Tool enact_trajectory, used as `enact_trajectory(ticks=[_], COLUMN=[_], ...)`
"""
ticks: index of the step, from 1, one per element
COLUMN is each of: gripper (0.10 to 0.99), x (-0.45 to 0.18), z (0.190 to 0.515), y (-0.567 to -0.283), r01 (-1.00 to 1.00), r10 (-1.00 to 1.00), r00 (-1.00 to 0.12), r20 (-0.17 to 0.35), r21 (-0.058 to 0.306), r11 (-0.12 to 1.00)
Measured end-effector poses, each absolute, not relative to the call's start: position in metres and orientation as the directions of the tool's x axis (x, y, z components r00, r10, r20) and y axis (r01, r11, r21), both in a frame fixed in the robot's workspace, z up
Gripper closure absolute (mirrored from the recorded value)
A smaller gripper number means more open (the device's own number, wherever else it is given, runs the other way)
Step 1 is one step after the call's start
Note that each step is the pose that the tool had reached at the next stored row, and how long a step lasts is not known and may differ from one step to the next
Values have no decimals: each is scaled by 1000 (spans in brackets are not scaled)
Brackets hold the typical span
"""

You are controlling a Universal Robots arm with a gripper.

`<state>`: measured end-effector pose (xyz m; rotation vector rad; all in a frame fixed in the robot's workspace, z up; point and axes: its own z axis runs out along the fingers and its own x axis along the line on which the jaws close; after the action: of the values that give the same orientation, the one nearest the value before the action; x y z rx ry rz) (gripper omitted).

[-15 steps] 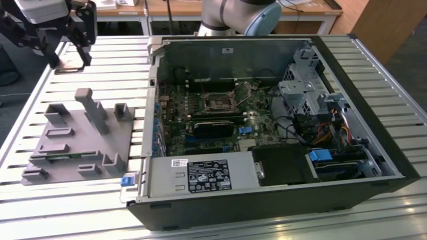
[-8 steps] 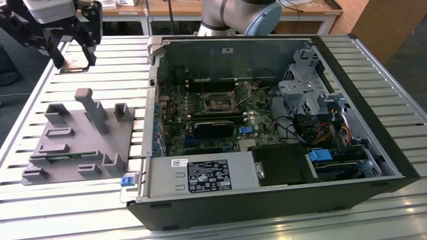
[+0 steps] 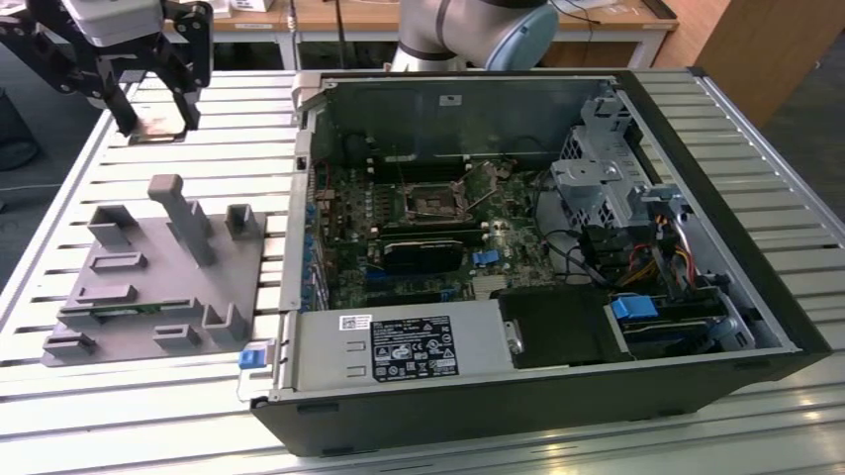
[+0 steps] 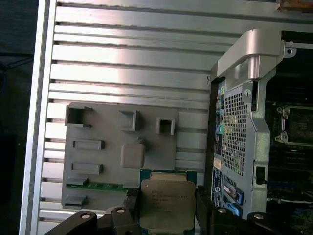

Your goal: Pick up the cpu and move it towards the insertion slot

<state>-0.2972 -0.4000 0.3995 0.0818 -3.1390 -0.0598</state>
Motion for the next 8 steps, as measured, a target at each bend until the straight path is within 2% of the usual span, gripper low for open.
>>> enact_trajectory(ticks=[8], gripper=[541], x=[-288], z=[399], y=[-400], r01=[-52], r10=[-52], r00=[-999], r20=[0], r21=[38], r11=[998])
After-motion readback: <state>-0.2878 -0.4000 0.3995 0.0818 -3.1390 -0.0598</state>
